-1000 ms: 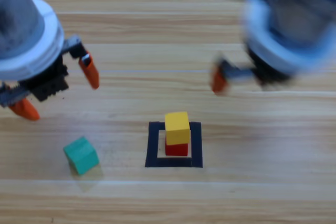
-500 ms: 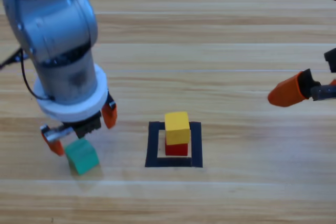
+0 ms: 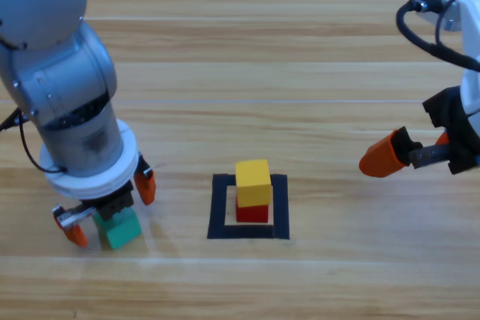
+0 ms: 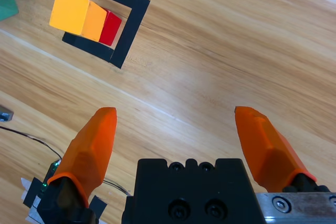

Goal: Stack the blocks in the rectangular block: red at the bottom, yellow in the middle, green on top

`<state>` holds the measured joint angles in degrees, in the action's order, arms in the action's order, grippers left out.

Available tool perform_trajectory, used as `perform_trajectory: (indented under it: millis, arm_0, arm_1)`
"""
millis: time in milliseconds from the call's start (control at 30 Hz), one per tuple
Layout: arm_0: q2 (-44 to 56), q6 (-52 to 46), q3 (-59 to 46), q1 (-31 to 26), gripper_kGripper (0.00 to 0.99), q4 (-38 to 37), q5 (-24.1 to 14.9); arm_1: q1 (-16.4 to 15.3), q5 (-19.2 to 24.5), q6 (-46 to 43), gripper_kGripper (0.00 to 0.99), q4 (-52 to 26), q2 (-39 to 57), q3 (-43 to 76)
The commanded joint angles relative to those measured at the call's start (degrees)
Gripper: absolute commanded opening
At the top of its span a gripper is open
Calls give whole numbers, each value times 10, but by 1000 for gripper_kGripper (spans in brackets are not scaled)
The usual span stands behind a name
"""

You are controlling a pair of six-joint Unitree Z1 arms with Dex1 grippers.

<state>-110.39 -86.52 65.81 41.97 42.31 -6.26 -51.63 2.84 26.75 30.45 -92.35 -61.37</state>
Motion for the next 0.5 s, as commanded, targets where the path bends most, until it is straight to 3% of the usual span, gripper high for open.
perform_trajectory:
  millis: [33, 300, 500]
  arm_0:
    - [-6, 5, -27, -15, 911, -25, 8]
    - [-7, 8, -39, -15, 905, -48, 15]
    - [-8, 19, -44, -15, 816, -56, 18]
  arm_1:
    - [11, -13, -9, 990, -8, -27, -8]
    - [11, -13, -10, 990, -8, -21, -6]
    - [11, -13, -13, 990, -8, -19, -3]
